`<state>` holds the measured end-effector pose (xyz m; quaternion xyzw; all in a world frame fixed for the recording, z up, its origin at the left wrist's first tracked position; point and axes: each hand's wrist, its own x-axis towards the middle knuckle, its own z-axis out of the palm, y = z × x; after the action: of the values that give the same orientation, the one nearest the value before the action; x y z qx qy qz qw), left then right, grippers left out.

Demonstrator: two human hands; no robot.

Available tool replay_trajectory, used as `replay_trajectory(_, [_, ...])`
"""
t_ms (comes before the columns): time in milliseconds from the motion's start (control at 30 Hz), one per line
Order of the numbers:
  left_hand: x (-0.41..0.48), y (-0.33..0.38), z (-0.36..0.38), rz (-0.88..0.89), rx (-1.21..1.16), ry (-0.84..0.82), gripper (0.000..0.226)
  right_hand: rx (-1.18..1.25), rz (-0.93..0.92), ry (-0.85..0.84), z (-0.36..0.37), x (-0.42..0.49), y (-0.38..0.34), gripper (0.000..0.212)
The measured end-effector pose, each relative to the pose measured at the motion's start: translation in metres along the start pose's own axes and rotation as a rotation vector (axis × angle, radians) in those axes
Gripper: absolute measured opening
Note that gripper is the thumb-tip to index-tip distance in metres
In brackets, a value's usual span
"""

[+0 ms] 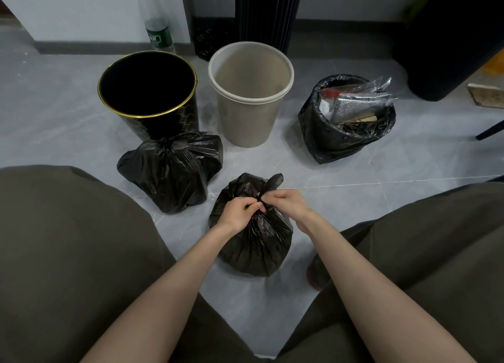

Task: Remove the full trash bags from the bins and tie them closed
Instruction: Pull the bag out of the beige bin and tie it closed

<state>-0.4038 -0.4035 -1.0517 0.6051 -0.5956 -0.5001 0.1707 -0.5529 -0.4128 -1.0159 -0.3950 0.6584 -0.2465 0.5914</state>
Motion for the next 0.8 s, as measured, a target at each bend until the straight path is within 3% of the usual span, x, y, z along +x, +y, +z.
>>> replay_trajectory(267, [0.000, -0.001, -0.002, -0.009, -0.125, -0.011, 0.020, 0.069, -0.073, -0.018, 0.004, 0.007, 0.012, 0.017])
replay_trajectory(400, [0.002, -0.006, -0.007, -0.218, -0.435, 0.154, 0.026, 0.331, 0.040, 0.017, 0.006, 0.008, 0.016, 0.016])
replay_trajectory(500, [0.002, -0.011, -0.009, -0.334, -0.517, 0.181, 0.025, 0.446, 0.068, 0.004, 0.006, 0.008, 0.019, 0.024])
replay_trajectory(667, [-0.003, -0.001, -0.003, -0.334, -0.354, 0.140, 0.040, 0.396, 0.067, 0.045, 0.009, 0.011, 0.020, 0.023])
replay_trajectory(800, [0.004, -0.004, -0.001, -0.273, -0.181, 0.269, 0.036, 0.387, 0.057, 0.061, 0.007, 0.010, 0.022, 0.022])
